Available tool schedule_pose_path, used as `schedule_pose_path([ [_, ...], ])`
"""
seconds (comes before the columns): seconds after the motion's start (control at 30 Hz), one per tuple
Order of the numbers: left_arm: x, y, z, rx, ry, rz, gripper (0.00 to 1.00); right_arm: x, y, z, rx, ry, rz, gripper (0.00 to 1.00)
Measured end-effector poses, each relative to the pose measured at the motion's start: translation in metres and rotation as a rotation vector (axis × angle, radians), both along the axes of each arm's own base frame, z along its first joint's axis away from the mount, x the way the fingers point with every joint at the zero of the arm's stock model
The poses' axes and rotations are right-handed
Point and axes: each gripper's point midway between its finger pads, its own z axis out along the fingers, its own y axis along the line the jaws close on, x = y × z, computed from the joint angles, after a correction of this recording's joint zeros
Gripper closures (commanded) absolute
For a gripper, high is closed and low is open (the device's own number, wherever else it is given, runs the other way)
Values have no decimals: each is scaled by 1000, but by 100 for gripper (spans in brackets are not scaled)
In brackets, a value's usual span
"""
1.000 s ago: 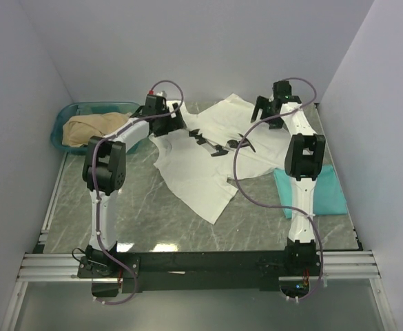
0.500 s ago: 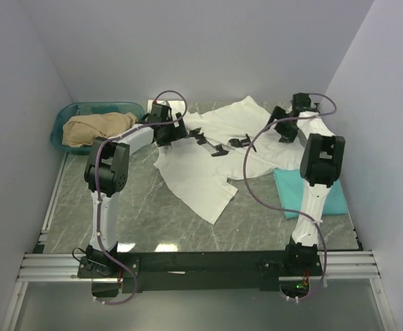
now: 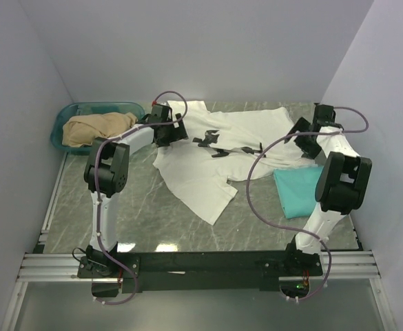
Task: Fold and stack the t-shirts
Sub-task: Flatten the tshirt out
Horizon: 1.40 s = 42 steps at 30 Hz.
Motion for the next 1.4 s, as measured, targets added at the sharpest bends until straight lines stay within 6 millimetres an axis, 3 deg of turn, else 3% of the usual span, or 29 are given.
schedule_pose_path([
  [0.13,-5,2,0,4,8,-1,1,29,6,44,-103,-107,68,4],
  [0.27,-15,3,0,8,18,-6,1,93,29,72,-188,-205,185,4],
  [0.37,-20,4,1,12,22,-7,1,126,50,59,-206,-197,265,4],
  [0.47,-17,5,-1,35,35,-2,1,146,59,26,-205,-148,313,4],
  [0.63,15,2,-2,57,13,8,1,121,54,-24,-189,3,336,4],
  [0.77,43,3,-2,54,-3,23,1,113,48,-25,-179,35,327,4],
  [0.87,77,8,-1,45,-36,43,1,111,47,-26,-174,36,327,4],
  [0.97,114,18,2,32,-91,63,1,98,47,-33,-167,66,327,4],
  [1.03,128,27,3,20,-122,71,1,86,48,-36,-161,91,330,4],
  [1.23,136,37,7,7,-148,59,1,72,51,-29,-152,89,342,3],
  [1.4,127,13,16,31,-167,-7,1,62,53,8,-164,17,338,3],
])
